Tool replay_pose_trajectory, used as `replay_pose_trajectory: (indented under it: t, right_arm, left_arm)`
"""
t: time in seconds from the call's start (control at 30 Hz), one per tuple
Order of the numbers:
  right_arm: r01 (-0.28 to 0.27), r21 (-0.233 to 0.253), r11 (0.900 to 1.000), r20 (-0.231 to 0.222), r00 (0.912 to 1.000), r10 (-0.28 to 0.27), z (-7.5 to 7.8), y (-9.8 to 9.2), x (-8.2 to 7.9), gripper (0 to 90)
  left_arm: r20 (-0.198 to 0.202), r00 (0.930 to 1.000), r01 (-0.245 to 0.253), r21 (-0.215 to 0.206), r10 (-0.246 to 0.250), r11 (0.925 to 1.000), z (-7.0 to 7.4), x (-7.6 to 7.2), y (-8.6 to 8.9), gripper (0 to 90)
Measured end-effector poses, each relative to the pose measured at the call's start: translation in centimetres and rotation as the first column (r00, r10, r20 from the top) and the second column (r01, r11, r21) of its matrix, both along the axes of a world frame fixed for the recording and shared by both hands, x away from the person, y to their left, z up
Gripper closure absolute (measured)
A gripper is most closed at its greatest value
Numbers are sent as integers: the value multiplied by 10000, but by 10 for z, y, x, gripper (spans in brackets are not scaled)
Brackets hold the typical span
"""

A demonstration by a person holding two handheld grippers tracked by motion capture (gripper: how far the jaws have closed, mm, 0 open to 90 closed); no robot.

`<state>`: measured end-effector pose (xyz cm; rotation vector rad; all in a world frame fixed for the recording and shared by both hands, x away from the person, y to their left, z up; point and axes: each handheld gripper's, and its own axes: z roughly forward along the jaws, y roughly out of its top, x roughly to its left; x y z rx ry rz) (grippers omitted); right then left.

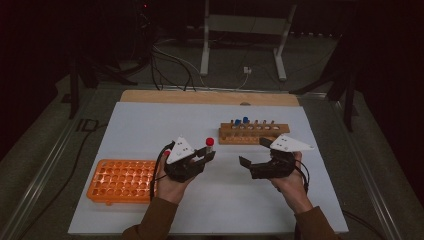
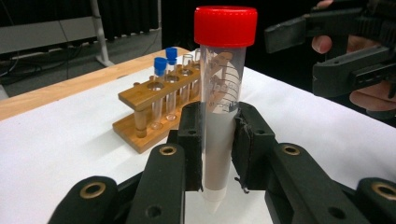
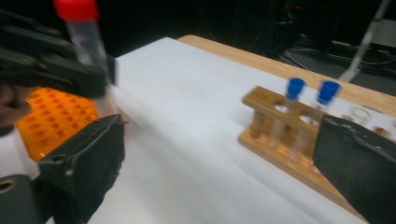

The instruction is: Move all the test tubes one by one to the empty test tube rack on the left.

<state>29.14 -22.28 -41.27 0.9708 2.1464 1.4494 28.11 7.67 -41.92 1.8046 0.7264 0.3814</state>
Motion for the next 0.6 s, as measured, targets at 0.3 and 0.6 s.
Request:
replay_pose_trajectory:
  t: [0.3,0.6]
  right_arm:
    - [780,-123,9969,199,9968,-777,-10,-20,-6,1]
    - [1255,-29,9921,103,9921,-1254,-19,-38,-9,1]
  left_arm:
    - [38,9998,-169,-118,170,9998,4,-4,21,754]
    - [152,9990,-431,-96,432,9990,9,-10,43,754]
